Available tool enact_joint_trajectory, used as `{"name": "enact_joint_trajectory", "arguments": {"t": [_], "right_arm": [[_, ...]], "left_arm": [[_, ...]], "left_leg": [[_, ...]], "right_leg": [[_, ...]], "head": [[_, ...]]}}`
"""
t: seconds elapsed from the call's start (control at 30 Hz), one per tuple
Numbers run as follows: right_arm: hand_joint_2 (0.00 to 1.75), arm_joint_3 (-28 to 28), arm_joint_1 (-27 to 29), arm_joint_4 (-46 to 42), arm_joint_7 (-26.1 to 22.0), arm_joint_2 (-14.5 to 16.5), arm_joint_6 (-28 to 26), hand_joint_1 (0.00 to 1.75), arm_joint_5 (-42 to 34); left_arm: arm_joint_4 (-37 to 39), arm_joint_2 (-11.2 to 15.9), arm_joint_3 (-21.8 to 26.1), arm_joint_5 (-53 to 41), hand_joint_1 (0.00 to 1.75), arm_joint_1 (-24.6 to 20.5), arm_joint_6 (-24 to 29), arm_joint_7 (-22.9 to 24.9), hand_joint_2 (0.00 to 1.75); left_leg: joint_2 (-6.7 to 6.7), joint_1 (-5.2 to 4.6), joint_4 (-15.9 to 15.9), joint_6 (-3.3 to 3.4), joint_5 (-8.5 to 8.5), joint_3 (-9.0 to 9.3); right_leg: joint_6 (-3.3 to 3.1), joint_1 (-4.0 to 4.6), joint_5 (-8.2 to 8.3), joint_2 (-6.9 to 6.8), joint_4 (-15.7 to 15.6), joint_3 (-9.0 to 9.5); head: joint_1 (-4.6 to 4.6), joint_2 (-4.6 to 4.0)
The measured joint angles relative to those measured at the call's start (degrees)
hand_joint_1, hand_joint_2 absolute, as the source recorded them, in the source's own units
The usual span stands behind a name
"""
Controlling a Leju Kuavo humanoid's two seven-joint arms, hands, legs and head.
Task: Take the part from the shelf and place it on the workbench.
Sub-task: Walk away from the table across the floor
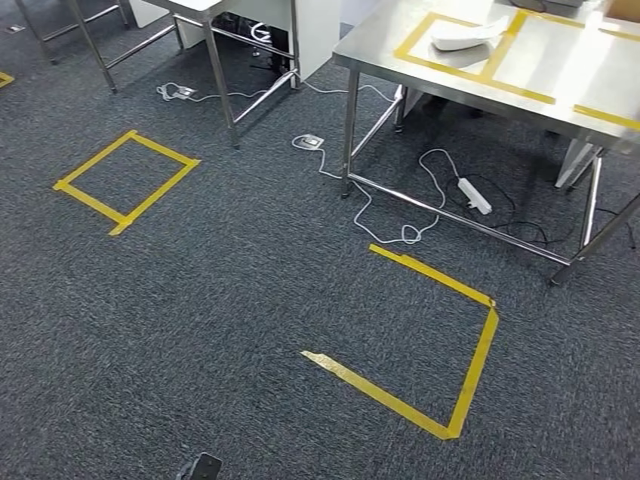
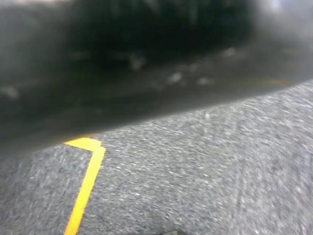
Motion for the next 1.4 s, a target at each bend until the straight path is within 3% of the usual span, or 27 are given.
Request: {"name": "enact_joint_trajectory", "arguments": {"t": [0.03,0.07,0.1,0.17,0.23,0.3,0.37,0.43,0.47,0.5,0.53,0.6,0.67,0.7,0.73,0.8,0.87,0.93,1.0,1.03,1.07,1.1,1.17,1.23,1.3,1.33,1.4], "right_arm": [[0.0,0.0,0.19,0.03,-0.1,-0.06,0.12,0.0,0.25],[0.0,0.0,0.32,0.06,-0.24,-0.12,0.24,0.0,0.5],[0.0,0.0,0.37,0.08,-0.38,-0.19,0.38,0.0,0.7],[0.0,0.01,0.4,0.19,-0.65,-0.34,0.6,0.0,1.05],[0.0,0.01,0.39,0.3,-0.82,-0.53,0.79,0.0,1.51],[0.0,0.0,0.42,0.32,-0.91,-0.68,1.07,0.0,1.86],[0.0,0.0,0.55,0.33,-0.96,-0.79,1.33,0.0,2.09],[0.0,0.0,0.81,0.38,-0.98,-0.95,1.44,0.0,2.44],[0.0,0.0,0.97,0.43,-0.98,-1.07,1.49,0.0,2.68],[0.0,0.0,1.07,0.47,-0.97,-1.21,1.55,0.0,2.97],[0.0,0.01,1.12,0.52,-0.95,-1.37,1.64,0.0,3.27],[0.0,0.02,1.12,0.58,-0.95,-1.71,1.95,0.0,3.75],[0.0,0.04,1.14,0.61,-1.05,-1.99,2.32,0.0,4.06],[0.0,0.05,1.15,0.63,-1.13,-2.13,2.49,0.0,4.19],[0.0,0.06,1.15,0.65,-1.19,-2.25,2.62,0.0,4.31],[0.0,0.13,1.08,0.67,-1.33,-2.43,2.74,0.0,4.46],[0.0,0.25,1.07,0.68,-1.5,-2.65,2.81,0.0,4.54],[0.0,0.32,1.19,0.77,-1.58,-2.87,2.86,0.0,4.57],[0.0,0.34,1.38,0.9,-1.6,-2.94,2.86,0.0,4.62],[0.0,0.34,1.46,0.94,-1.61,-2.98,2.86,0.0,4.66],[0.0,0.33,1.51,0.96,-1.62,-3.03,2.86,0.0,4.69],[0.0,0.33,1.51,0.97,-1.64,-3.09,2.86,0.0,4.72],[0.0,0.33,1.48,1.03,-1.68,-3.22,2.86,0.0,4.72],[0.0,0.33,1.38,1.13,-1.68,-3.29,2.86,0.0,4.74],[0.0,0.33,1.27,1.17,-1.69,-3.29,2.86,0.0,4.77],[0.0,0.32,1.27,1.17,-1.69,-3.29,2.85,0.0,4.78],[0.0,0.29,1.32,1.18,-1.73,-3.32,2.85,0.0,4.79]], "left_arm": [[0.03,0.16,0.17,0.01,0.0,0.2,-0.46,-0.08,0.0],[0.05,0.39,0.3,-0.02,0.0,0.4,-1.02,-0.15,0.0],[0.08,0.63,0.39,-0.06,0.0,0.54,-1.51,-0.2,0.0],[0.1,1.0,0.56,-0.17,0.0,0.56,-1.98,-0.24,0.0],[0.14,1.24,0.69,-0.26,0.0,0.65,-2.26,-0.24,0.0],[0.21,1.41,0.84,-0.28,0.0,0.96,-2.46,-0.24,0.0],[0.26,1.52,0.98,-0.3,0.0,1.1,-2.48,-0.24,0.0],[0.27,1.59,1.08,-0.26,0.0,0.99,-2.42,-0.23,0.0],[0.28,1.6,1.17,-0.17,0.0,0.96,-2.4,-0.22,0.0],[0.29,1.61,1.32,-0.09,0.0,1.01,-2.39,-0.19,0.0],[0.29,1.62,1.48,-0.01,0.0,1.13,-2.39,-0.14,0.0],[0.3,1.68,1.75,0.06,0.0,1.38,-2.42,-0.05,0.0],[0.3,1.75,1.88,0.06,0.0,1.3,-2.56,-0.04,0.0],[0.3,1.78,1.93,0.03,0.0,1.2,-2.68,-0.06,0.0],[0.31,1.79,1.98,0.01,0.0,1.15,-2.77,-0.07,0.0],[0.33,1.83,2.05,-0.03,0.0,1.29,-2.9,-0.09,0.0],[0.34,1.86,2.1,-0.05,0.0,1.43,-2.96,-0.11,0.0],[0.34,1.82,2.14,-0.21,0.0,1.36,-3.11,-0.15,0.0],[0.36,1.79,2.14,-0.46,0.0,1.36,-3.29,-0.09,0.0],[0.37,1.79,2.14,-0.56,0.0,1.42,-3.35,-0.01,0.0],[0.39,1.8,2.15,-0.61,0.0,1.49,-3.38,0.1,0.0],[0.4,1.8,2.15,-0.69,0.0,1.51,-3.39,0.21,0.0],[0.41,1.78,2.15,-0.89,0.0,1.42,-3.4,0.43,0.0],[0.41,1.76,2.15,-1.08,0.0,1.34,-3.4,0.61,0.0],[0.46,1.81,2.15,-1.13,0.0,1.48,-3.4,0.66,0.0],[0.48,1.85,2.15,-1.15,0.0,1.58,-3.39,0.66,0.0],[0.51,1.9,2.15,-1.21,0.0,1.54,-3.38,0.67,0.0]], "left_leg": [[-0.8,-0.02,0.03,-0.02,0.03,0.02],[-1.59,-0.03,0.07,-0.07,0.04,0.09],[-2.36,-0.02,0.14,-0.15,0.04,0.13],[-3.73,-0.16,0.51,-0.56,-0.01,-0.13],[-4.93,-0.13,0.8,-1.26,0.16,-0.71],[-5.53,0.03,1.03,-1.94,0.23,-1.15],[-3.45,0.0,3.66,-2.61,-1.61,-2.41],[-0.66,0.19,10.82,-3.27,-5.53,-5.72],[-0.08,0.38,14.77,-3.54,-7.19,-7.56],[0.19,0.55,17.32,-3.72,-7.89,-8.7],[0.36,0.69,17.75,-3.82,-7.45,-8.8],[1.31,0.77,12.1,-3.68,-3.96,-5.66],[4.26,0.39,4.3,-3.11,-1.32,-1.51],[5.3,0.16,2.11,-2.8,-0.92,-0.44],[5.75,-0.06,1.24,-2.52,-1.04,-0.16],[4.37,-0.05,0.93,-1.94,-0.85,-0.31],[3.04,0.2,0.57,-1.22,-0.46,-0.26],[1.66,0.28,0.46,-0.75,-0.19,-0.39],[0.03,0.16,0.51,-0.59,-0.11,-0.53],[-0.79,0.11,0.56,-0.59,-0.11,-0.53],[-1.63,0.09,0.62,-0.6,-0.12,-0.47],[-2.47,0.09,0.7,-0.66,-0.15,-0.39],[-3.98,0.06,0.98,-0.93,-0.27,-0.4],[-5.14,0.11,1.21,-1.53,-0.24,-0.77],[-6.1,0.28,1.29,-2.27,-0.08,-1.19],[-5.61,0.28,1.68,-2.57,-0.37,-1.42],[-3.01,0.24,5.22,-3.1,-2.69,-3.07]], "right_leg": [[-0.04,0.0,1.03,0.11,-0.29,-0.03],[-0.15,-0.01,3.04,0.36,-2.89,1.05],[-0.29,-0.08,5.46,1.22,-7.08,2.92],[-0.55,-0.35,8.18,3.62,-14.26,6.15],[-0.78,-0.44,8.25,4.54,-16.33,7.24],[-1.28,-0.47,8.44,3.41,-16.48,7.44],[-1.91,-0.63,8.67,2.02,-16.77,7.55],[-2.35,-0.56,8.59,0.27,-16.83,7.56],[-2.45,-0.5,8.51,-0.69,-16.81,7.54],[-2.49,-0.46,8.45,-1.56,-16.8,7.53],[-2.47,-0.45,8.4,-2.32,-16.8,7.53],[-2.29,-0.43,8.26,-3.67,-16.79,7.73],[-1.83,-0.19,7.97,-4.85,-16.72,8.01],[-1.54,-0.03,7.82,-5.44,-16.68,8.13],[-1.24,0.11,7.69,-6.06,-16.66,8.25],[-0.64,0.07,7.4,-6.97,-16.7,8.42],[-0.06,-0.17,5.71,-4.61,-14.74,7.62],[0.28,-0.34,1.95,-1.04,-7.86,4.49],[0.36,-0.36,-0.6,0.01,-0.58,0.82],[0.33,-0.36,-0.19,0.11,0.44,0.07],[0.27,-0.37,1.42,0.24,-1.03,0.48],[0.15,-0.42,3.85,0.71,-4.63,1.92],[-0.14,-0.63,7.33,3.0,-12.55,5.38],[-0.42,-0.67,7.82,4.44,-15.79,7.06],[-0.89,-0.63,7.91,3.54,-16.07,7.39],[-1.24,-0.69,8.04,2.9,-16.25,7.49],[-1.91,-0.84,8.21,1.41,-16.67,7.73]], "head": [[0.02,0.0],[0.01,0.0],[0.02,0.0],[-0.01,0.0],[-0.02,0.0],[-0.03,0.0],[-0.33,0.0],[-0.62,0.0],[-0.64,0.0],[-0.63,0.0],[-0.65,0.0],[-0.67,0.0],[-0.64,0.0],[-0.58,0.0],[-0.56,0.0],[-0.56,0.0],[-0.35,0.0],[-0.04,0.0],[0.03,0.0],[0.06,0.0],[0.07,0.0],[0.08,0.0],[0.07,0.0],[0.03,0.0],[0.01,0.0],[-0.03,0.0],[-0.37,0.0]]}}
